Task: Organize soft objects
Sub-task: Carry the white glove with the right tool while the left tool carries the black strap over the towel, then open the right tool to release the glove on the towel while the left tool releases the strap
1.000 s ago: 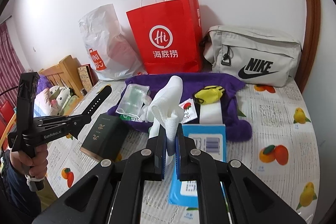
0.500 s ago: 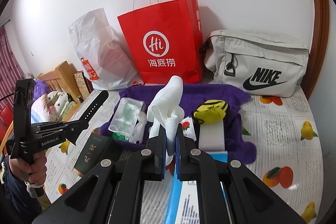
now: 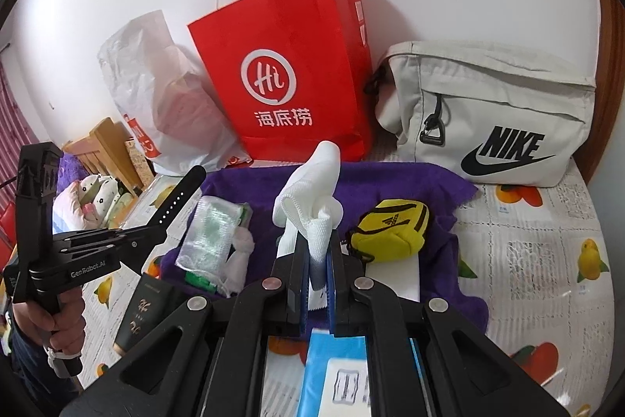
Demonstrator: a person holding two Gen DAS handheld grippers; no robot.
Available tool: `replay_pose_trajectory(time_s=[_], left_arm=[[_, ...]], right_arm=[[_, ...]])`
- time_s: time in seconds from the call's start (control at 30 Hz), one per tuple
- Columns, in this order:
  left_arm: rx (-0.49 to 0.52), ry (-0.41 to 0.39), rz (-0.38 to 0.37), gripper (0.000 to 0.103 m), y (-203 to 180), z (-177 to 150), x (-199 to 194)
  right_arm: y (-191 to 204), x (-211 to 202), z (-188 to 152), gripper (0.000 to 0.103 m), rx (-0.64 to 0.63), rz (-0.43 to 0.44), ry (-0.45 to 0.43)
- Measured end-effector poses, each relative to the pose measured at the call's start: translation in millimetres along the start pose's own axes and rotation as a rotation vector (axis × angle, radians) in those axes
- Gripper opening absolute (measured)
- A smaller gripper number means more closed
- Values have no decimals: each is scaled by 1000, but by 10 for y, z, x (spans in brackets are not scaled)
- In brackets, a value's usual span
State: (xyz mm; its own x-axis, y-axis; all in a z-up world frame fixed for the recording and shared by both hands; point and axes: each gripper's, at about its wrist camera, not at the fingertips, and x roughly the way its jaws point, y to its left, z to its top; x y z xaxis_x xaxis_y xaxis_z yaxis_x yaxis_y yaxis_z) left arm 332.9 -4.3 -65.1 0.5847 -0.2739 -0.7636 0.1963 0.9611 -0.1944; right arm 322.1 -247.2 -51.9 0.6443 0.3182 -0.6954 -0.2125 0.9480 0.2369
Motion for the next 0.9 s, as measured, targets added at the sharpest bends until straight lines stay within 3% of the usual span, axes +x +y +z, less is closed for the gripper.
replay_pose_trajectory(time_s=[0.9], left_arm=[[-40, 78, -83, 4, -29, 169, 635]], right_arm=[[-212, 811, 65, 8, 43, 0, 143]])
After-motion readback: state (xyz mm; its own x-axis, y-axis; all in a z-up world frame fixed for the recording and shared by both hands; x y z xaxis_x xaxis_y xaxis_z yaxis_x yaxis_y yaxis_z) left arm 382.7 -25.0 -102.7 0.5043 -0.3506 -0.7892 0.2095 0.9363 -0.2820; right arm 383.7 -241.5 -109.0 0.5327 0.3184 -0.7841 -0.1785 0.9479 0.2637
